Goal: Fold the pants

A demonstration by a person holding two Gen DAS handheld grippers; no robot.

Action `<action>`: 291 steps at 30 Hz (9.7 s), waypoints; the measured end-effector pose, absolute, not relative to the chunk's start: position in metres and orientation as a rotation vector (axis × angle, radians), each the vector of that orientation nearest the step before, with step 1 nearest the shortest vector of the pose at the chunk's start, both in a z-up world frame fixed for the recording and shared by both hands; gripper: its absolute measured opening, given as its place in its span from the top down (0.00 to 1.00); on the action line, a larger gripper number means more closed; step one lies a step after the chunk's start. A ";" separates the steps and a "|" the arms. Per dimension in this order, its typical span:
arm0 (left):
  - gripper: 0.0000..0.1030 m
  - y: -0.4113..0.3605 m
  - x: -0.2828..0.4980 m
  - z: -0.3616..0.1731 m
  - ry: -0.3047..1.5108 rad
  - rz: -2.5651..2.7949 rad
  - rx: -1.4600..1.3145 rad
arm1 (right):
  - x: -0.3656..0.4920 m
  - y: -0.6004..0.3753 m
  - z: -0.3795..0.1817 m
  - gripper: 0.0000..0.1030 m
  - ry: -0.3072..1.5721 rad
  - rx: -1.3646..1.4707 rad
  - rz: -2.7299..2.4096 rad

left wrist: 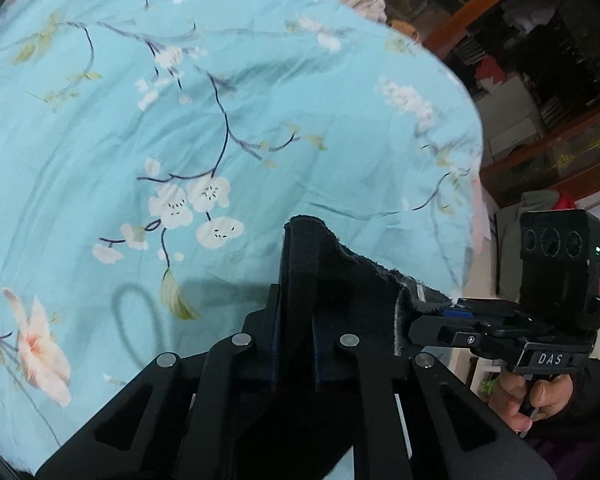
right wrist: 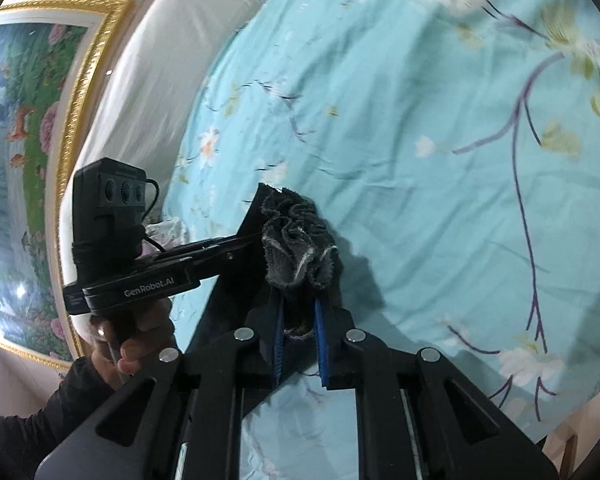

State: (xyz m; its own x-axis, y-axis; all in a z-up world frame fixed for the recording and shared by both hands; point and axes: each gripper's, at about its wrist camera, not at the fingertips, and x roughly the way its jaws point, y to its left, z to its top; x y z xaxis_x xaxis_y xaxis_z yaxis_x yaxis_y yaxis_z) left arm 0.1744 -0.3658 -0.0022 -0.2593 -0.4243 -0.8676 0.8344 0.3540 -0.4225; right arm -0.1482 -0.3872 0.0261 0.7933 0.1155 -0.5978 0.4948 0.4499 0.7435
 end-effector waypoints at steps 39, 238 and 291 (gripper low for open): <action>0.90 -0.069 0.174 0.035 1.240 -0.901 -0.192 | 0.004 -0.215 0.031 0.86 0.894 0.936 0.451; 0.81 -0.023 0.075 0.073 1.130 -0.495 -0.339 | 0.100 -0.181 0.061 0.94 0.908 0.497 0.512; 0.50 -0.036 0.088 0.055 1.191 -0.574 -0.270 | 0.016 -0.239 0.051 0.39 0.930 0.572 0.185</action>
State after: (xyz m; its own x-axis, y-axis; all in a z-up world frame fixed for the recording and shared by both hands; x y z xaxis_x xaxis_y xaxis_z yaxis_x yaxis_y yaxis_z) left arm 0.0875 -0.0362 0.0554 0.2503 -0.5531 -0.7946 0.2770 0.8273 -0.4886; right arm 0.0162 -0.2392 0.0509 0.5947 0.3895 -0.7033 0.0901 0.8370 0.5397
